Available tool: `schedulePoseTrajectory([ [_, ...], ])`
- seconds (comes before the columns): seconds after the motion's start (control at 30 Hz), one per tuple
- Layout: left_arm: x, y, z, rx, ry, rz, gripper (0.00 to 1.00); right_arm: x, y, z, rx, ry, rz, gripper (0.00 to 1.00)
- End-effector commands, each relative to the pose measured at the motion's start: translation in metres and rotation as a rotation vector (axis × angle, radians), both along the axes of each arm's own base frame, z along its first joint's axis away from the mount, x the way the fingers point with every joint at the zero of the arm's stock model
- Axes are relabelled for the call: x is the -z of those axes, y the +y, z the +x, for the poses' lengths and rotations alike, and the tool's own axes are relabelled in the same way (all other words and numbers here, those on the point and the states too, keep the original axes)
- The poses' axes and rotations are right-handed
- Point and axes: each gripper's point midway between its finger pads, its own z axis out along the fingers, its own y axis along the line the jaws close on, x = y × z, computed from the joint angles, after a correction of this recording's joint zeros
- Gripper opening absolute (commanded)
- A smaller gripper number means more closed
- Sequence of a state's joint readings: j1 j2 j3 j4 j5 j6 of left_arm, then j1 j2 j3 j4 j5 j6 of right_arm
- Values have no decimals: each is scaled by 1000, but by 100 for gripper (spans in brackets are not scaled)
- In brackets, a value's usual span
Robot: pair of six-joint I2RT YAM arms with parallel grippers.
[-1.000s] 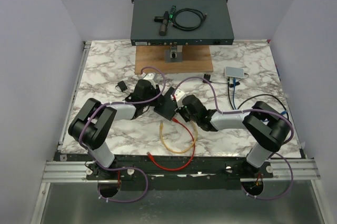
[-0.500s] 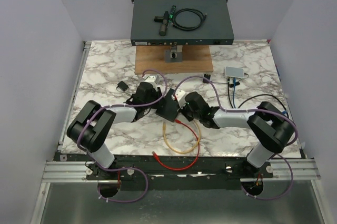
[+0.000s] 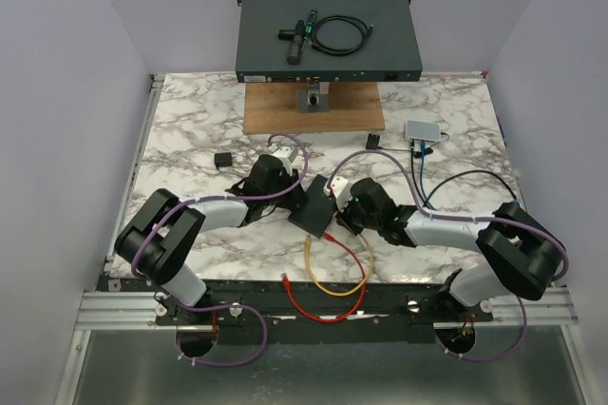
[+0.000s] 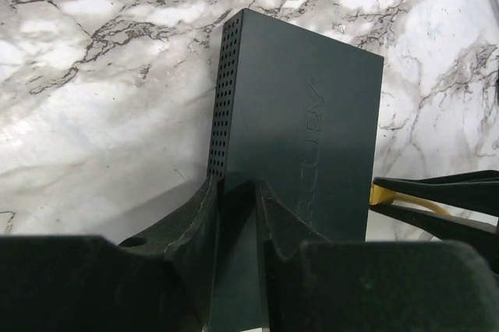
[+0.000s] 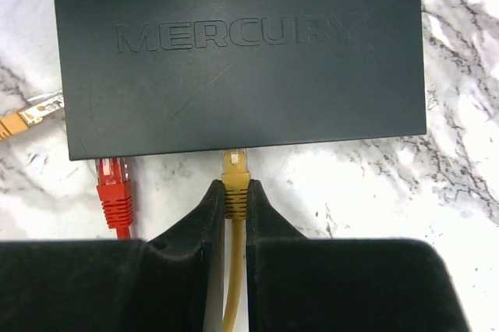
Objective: Insert the plug into the switch port
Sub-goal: Insert the connector into the switch port.
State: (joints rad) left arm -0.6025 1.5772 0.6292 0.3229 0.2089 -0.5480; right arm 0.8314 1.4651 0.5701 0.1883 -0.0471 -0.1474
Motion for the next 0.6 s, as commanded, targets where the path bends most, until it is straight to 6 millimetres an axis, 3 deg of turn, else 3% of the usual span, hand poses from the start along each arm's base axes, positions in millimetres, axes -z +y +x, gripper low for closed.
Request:
schedulePoseTrajectory([
  [0.0, 1, -33, -74, 241, 214, -92, 20, -74, 55, 5, -130, -132, 288, 1],
  [0.2, -6, -24, -61, 150, 185, -47, 25, -58, 43, -5, -103, -93, 273, 1],
  [0.4, -10, -5, -49, 14, 159, 8, 44, -49, 33, -6, -52, -81, 264, 1],
  [0.57, -24, 7, -40, -82, 118, 12, 52, -48, 27, 1, 2, -92, 258, 1],
])
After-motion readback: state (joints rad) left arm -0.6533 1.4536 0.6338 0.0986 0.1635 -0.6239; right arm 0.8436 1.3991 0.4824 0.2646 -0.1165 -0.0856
